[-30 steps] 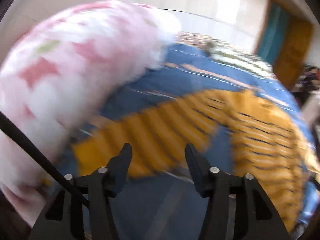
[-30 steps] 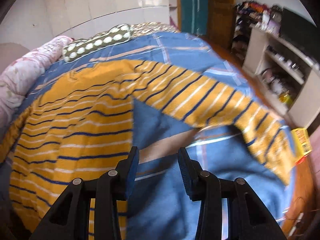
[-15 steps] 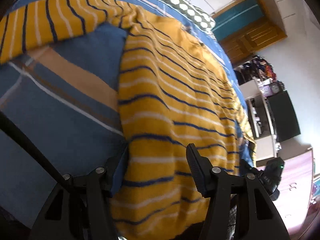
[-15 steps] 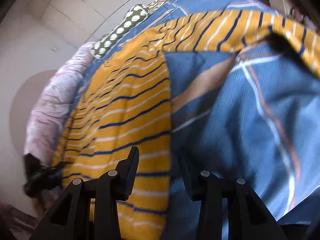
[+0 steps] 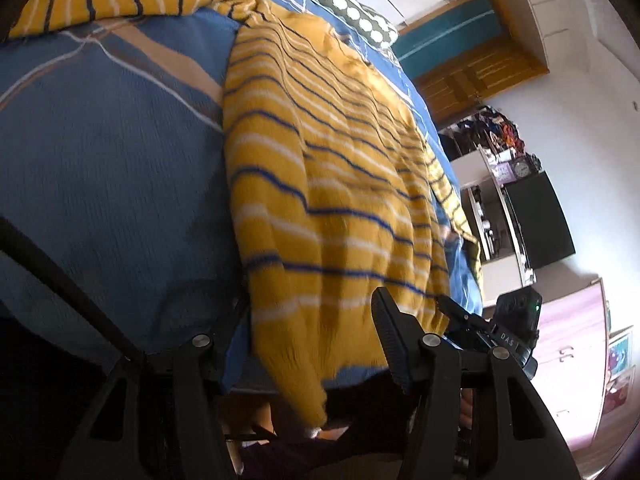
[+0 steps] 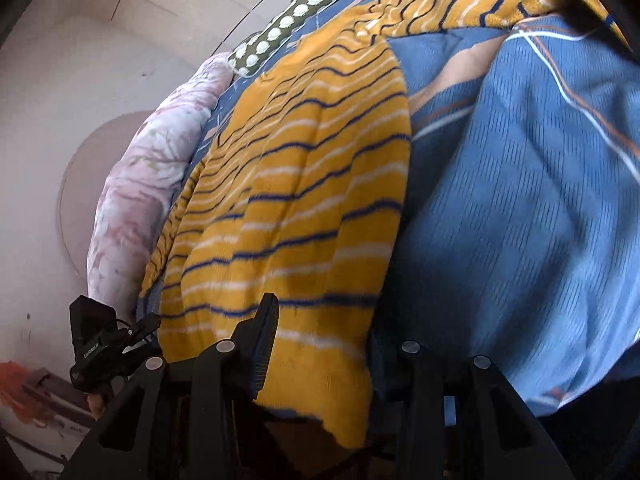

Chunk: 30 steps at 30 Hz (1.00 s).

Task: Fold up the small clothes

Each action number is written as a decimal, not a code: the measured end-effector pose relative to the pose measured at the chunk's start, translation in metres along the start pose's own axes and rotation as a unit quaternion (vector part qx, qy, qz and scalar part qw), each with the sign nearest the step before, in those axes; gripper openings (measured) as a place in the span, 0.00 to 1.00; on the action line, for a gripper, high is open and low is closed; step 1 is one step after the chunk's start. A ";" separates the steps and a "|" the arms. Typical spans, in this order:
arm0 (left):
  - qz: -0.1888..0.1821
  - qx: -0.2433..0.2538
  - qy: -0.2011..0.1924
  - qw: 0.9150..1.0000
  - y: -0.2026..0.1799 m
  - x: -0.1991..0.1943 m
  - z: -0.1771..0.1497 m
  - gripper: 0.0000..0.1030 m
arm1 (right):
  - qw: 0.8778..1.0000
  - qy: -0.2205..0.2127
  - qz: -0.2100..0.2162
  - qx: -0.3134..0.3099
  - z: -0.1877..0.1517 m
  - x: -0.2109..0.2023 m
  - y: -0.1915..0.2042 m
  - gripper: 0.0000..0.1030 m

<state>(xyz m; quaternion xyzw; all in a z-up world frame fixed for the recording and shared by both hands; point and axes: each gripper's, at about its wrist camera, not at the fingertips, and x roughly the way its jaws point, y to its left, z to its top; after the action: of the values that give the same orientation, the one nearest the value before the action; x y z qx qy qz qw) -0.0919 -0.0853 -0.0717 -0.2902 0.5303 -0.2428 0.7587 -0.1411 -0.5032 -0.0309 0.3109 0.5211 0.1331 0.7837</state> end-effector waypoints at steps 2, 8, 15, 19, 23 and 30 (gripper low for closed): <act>0.006 0.002 0.005 1.000 0.000 0.006 -0.005 0.53 | 1.000 0.004 0.001 -0.001 -0.006 0.003 0.000 0.43; 0.072 0.011 0.014 0.997 0.001 0.014 -0.008 0.10 | 0.999 0.002 -0.030 -0.025 -0.014 0.009 0.010 0.39; 0.080 0.028 -0.083 0.993 -0.019 -0.052 0.003 0.07 | 0.996 -0.022 -0.048 -0.067 -0.012 -0.017 0.026 0.09; 0.084 0.065 -0.096 0.990 -0.041 -0.072 -0.012 0.07 | 0.994 -0.017 -0.040 -0.103 -0.026 -0.048 0.035 0.08; 0.092 0.072 -0.082 0.990 -0.040 -0.068 -0.036 0.07 | 0.993 0.012 -0.046 -0.108 -0.058 -0.060 0.023 0.08; 0.113 0.062 -0.077 0.989 -0.024 -0.064 -0.028 0.07 | 0.992 0.024 -0.047 -0.117 -0.060 -0.051 0.020 0.08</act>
<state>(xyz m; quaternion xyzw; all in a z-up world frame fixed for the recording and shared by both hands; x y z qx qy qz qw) -0.1400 -0.0641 -0.0195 -0.1987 0.4837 -0.1642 0.8364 -0.2143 -0.4938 0.0032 0.1883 0.5349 0.1636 0.8072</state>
